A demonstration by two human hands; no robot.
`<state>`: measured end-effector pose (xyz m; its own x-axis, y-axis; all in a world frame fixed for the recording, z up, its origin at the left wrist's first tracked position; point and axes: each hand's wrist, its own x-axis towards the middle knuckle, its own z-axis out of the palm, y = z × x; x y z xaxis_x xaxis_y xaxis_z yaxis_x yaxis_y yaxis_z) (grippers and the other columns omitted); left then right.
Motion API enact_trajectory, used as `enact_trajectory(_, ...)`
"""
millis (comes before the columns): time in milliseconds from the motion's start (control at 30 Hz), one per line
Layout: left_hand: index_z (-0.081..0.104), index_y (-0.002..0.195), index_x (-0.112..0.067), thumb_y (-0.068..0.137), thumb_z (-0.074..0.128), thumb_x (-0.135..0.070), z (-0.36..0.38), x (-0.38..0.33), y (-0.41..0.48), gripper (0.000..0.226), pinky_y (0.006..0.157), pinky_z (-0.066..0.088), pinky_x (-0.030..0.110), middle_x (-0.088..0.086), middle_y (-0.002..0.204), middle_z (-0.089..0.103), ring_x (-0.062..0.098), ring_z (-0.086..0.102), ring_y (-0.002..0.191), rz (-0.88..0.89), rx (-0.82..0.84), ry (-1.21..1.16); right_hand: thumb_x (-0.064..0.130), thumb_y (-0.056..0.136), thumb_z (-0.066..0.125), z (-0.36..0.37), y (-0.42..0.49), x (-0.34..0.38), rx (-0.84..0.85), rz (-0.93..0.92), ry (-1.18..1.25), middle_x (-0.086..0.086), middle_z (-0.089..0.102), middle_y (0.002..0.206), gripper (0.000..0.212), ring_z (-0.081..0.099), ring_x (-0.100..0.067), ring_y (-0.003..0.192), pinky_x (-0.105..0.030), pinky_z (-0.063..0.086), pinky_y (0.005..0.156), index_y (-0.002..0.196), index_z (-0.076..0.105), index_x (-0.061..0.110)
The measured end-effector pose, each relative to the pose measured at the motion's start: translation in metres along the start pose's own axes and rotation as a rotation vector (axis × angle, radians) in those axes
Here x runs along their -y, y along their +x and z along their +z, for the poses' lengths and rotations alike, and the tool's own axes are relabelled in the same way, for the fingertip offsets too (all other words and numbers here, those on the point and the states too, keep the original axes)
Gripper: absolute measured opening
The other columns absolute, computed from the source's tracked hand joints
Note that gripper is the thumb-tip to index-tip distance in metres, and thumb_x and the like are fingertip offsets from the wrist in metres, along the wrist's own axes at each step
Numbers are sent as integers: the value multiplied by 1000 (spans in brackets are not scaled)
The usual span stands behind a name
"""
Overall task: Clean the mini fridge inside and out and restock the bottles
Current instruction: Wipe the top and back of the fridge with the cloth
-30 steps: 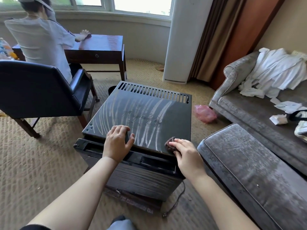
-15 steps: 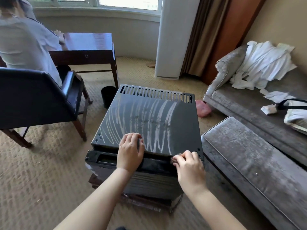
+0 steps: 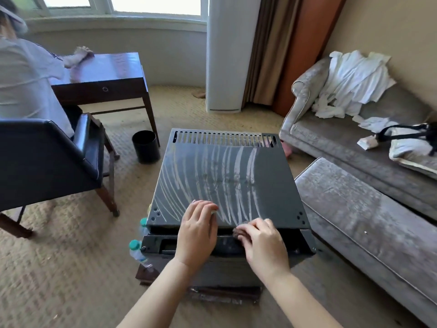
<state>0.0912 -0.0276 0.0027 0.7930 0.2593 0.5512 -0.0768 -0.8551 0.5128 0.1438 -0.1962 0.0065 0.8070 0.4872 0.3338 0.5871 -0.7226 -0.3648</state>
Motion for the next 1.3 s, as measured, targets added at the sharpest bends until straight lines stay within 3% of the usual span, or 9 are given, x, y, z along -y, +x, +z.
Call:
enact_trajectory(167,64,100,-9,91,46,-24,-44,61,-6,26,104,38,40,2,104,64,24,56,103,-48,-26,185,10,69,84,-22,-20,-65,-147,265,-102,5,63,82,23,53,-23,80,-34,48,72,85,75,24)
enact_trajectory(267,65,98,-10,91,44,-28,-53,82,-14,29,101,39,40,2,103,64,25,56,102,-109,-31,225,5,68,84,-19,-17,-58,-201,345,-139,0,66,81,21,54,-27,80,-35,47,71,83,75,16)
enact_trajectory(500,63,95,-10,94,39,-27,-52,82,-13,29,94,35,25,-1,98,64,19,53,99,-205,-85,32,13,68,83,35,1,71,-100,93,61,8,63,79,20,56,-17,80,-29,50,73,83,74,22)
enact_trajectory(600,62,95,-10,94,37,-26,-53,84,-13,30,93,35,25,-1,97,63,20,52,98,-254,-91,-32,19,72,79,45,5,98,-21,-12,106,9,62,82,18,57,-16,83,-31,52,73,88,73,24)
enact_trajectory(767,61,95,-12,94,36,-26,-53,86,-16,29,93,38,29,-4,97,61,15,49,98,-282,-86,-71,18,73,81,15,-5,31,-100,168,48,9,64,80,16,54,-18,80,-30,48,73,83,74,28)
enact_trajectory(933,60,95,-11,94,35,-26,-55,85,-15,29,90,32,18,-8,96,57,10,46,96,-266,-94,-82,7,70,83,0,-7,-7,-174,365,-80,1,64,77,18,51,-24,77,-29,44,70,79,75,19)
enact_trajectory(1100,61,95,-12,94,33,-28,-54,84,-17,32,92,35,24,-6,98,59,13,47,98,-300,-124,-90,9,68,83,26,-1,51,-112,110,-10,4,62,74,17,55,-21,77,-33,52,68,79,74,18)
enact_trajectory(1233,62,96,-10,94,30,-30,-54,85,-17,37,91,31,13,-5,97,59,10,47,100,-375,-120,-95,16,69,77,61,18,128,38,-151,91,4,59,74,11,54,-21,77,-31,52,68,77,72,20)
enact_trajectory(1300,61,96,-12,94,29,-32,-54,87,-16,39,88,33,16,-5,95,58,9,47,96,-453,-164,-113,15,62,77,69,25,151,73,-230,120,4,58,71,13,54,-20,75,-30,53,66,71,69,20)
